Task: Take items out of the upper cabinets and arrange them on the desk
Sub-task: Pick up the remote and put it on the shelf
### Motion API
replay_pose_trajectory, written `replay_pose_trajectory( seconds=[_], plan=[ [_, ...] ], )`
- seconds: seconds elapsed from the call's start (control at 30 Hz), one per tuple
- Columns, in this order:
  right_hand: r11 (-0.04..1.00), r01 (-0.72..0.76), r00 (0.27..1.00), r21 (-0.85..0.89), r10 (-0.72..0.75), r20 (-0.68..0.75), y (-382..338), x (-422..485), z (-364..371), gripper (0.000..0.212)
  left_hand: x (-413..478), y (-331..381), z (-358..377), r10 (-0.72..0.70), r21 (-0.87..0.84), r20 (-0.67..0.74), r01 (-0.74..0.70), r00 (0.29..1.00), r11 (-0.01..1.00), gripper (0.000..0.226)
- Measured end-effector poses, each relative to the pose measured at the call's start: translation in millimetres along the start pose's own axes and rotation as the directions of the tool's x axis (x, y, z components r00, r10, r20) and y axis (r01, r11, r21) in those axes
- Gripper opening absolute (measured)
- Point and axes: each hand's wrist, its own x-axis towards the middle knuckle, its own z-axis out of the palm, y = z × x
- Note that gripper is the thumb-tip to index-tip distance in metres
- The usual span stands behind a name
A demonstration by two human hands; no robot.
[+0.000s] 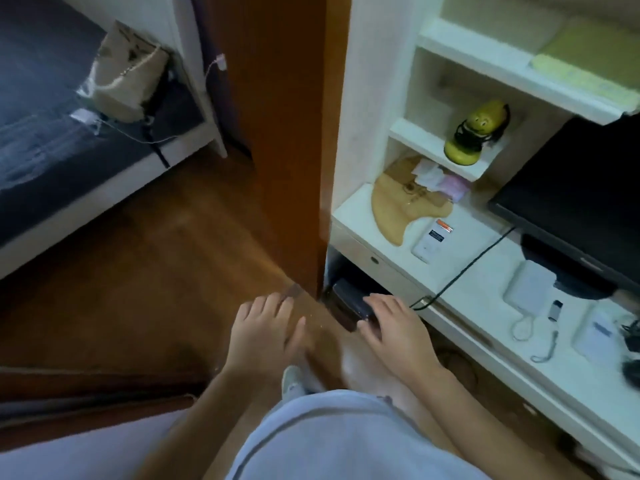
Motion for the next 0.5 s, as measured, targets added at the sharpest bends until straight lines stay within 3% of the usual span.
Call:
replay_pose_trajectory(
  seconds=[0.23, 0.5],
  plan=[
    [0.946, -0.320, 0.942, 0.042, 0.323, -0.087, -4, -46, 8, 0.048, 69, -8, -4, 0.335, 0.051, 0.093, -0.341, 0.938, 0.939, 0.055],
    [0.868, -0.468, 0.849, 0.167, 0.494, -0.189, -2, -81, 2, 0.050, 76, 35, -13, 0.471, 0.027, 0.111, -0.476, 0.875, 0.879, 0.060]
  ],
)
